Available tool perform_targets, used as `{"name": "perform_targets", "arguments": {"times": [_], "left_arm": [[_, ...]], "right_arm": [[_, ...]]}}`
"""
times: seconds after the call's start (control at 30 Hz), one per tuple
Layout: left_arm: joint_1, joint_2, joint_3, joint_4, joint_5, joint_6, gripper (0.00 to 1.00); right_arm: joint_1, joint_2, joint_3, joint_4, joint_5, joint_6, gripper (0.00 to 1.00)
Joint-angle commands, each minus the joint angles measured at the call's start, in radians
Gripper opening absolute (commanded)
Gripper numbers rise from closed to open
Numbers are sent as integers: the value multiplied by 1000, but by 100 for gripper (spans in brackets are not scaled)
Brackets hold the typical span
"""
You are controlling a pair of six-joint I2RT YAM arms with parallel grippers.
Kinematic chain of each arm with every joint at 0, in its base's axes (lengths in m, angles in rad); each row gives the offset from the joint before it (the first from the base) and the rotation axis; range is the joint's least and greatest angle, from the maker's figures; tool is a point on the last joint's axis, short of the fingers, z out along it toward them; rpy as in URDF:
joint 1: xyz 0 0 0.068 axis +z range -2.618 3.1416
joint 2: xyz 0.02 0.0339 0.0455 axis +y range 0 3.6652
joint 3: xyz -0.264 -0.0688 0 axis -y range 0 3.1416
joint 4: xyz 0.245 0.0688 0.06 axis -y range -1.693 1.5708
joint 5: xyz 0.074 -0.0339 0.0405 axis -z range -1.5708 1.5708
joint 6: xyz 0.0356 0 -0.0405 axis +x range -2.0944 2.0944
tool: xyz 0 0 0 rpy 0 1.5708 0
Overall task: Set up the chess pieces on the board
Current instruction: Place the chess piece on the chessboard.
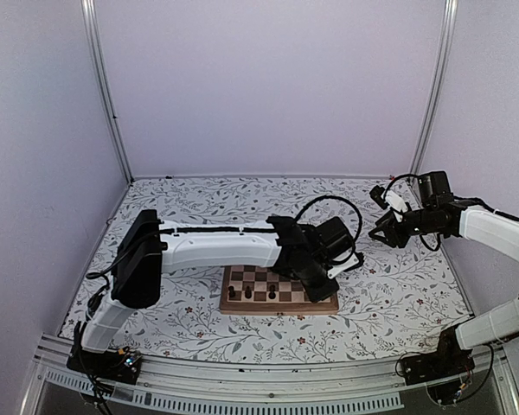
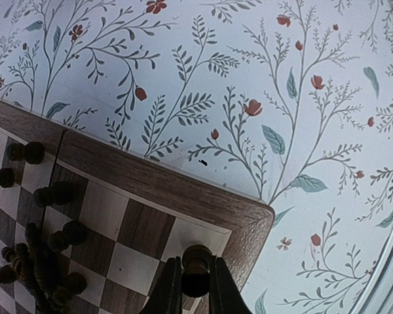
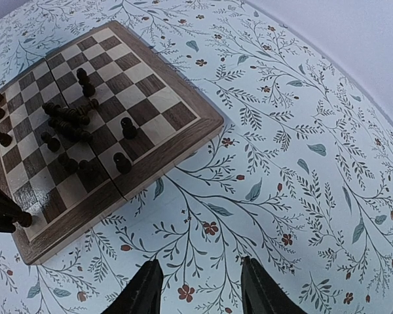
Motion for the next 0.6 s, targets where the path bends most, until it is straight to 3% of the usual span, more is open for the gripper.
{"name": "perform_targets", "arguments": {"times": [0.0,0.27,0.4,0.57], "left_arm": [[-1,26,22,-17,14,3,3],[4,32,22,-13,19,3,8],[4,28,19,-12,11,3,25],[6,-1,8,7,2,-17,38]], "right_arm": [[-1,7,-8,15,3,10,45],[-1,6,-10,14,4,10,45],[-1,6,-10,14,2,10,45],[-1,9,-8,12,0,8,45]]}}
